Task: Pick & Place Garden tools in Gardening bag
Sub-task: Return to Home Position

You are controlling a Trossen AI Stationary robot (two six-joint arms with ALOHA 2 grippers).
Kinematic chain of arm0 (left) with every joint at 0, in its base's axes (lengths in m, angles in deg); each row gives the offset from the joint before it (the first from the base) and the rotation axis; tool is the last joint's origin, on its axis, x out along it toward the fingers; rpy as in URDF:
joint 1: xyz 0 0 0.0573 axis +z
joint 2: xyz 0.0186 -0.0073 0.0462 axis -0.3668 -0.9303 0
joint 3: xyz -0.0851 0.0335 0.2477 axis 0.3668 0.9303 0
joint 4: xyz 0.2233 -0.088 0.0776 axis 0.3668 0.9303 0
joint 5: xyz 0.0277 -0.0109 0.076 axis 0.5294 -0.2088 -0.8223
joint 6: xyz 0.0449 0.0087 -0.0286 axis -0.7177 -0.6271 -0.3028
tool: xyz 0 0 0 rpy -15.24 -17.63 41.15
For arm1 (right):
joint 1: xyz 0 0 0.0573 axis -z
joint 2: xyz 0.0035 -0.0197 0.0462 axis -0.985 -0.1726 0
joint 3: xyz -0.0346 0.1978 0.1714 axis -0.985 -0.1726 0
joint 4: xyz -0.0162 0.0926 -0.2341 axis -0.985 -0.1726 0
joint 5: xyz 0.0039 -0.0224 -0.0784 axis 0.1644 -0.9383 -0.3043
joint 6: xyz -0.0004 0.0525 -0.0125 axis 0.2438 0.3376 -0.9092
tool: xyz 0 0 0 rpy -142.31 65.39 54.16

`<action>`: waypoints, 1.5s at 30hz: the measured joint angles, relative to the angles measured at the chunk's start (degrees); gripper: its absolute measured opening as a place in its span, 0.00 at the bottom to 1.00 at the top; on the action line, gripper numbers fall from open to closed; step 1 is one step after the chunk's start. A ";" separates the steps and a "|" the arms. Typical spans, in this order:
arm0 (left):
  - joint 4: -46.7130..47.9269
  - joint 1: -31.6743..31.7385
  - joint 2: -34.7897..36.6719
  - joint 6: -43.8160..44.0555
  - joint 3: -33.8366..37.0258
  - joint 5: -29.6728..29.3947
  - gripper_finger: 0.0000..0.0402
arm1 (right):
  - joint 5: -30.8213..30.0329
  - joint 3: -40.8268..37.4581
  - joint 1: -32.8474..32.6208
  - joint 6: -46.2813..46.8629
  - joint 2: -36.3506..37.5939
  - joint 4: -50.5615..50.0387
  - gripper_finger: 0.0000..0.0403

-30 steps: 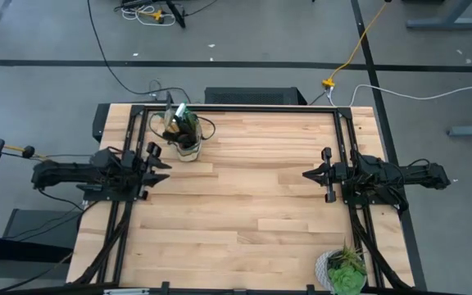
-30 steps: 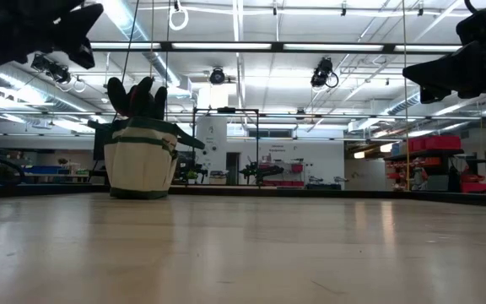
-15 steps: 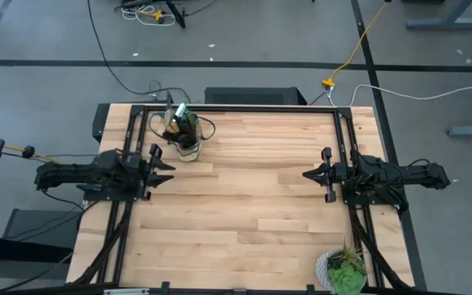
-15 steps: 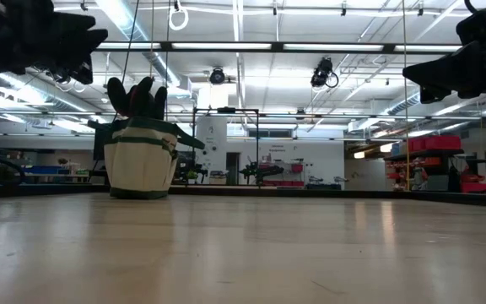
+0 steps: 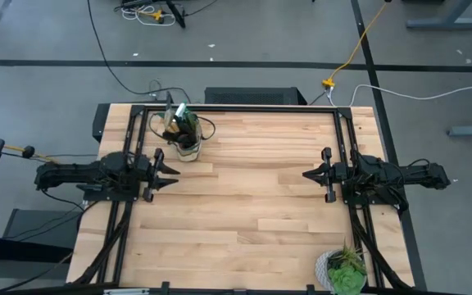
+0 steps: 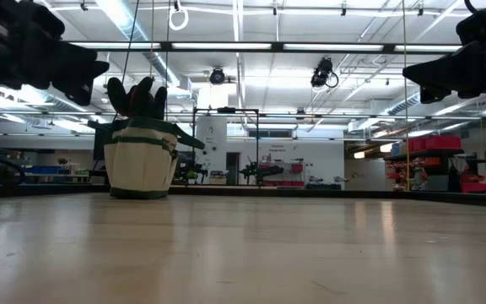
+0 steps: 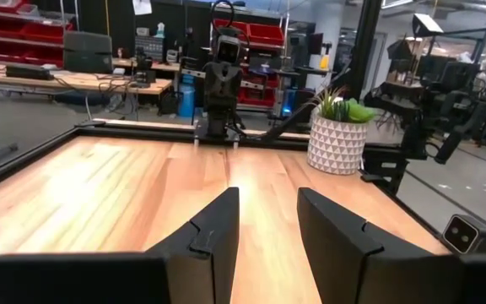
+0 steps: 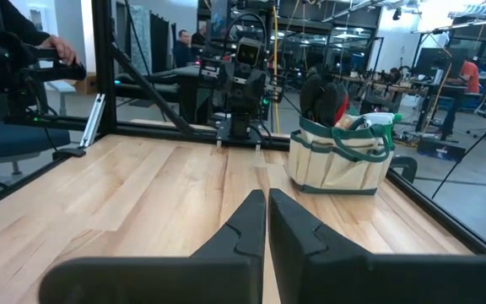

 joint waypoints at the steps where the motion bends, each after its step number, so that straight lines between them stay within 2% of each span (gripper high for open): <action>1: 0.10 0.00 0.00 -0.06 0.00 0.00 0.32 | -0.01 0.00 -0.01 0.00 0.00 0.01 0.05; 7: -0.11 -0.02 -0.09 -2.88 0.02 0.05 0.32 | -0.01 0.00 0.00 0.00 0.00 0.01 0.05; 45: -1.93 -0.02 -0.70 -2.66 0.11 0.16 0.32 | -0.01 0.00 0.01 0.00 0.00 0.00 0.05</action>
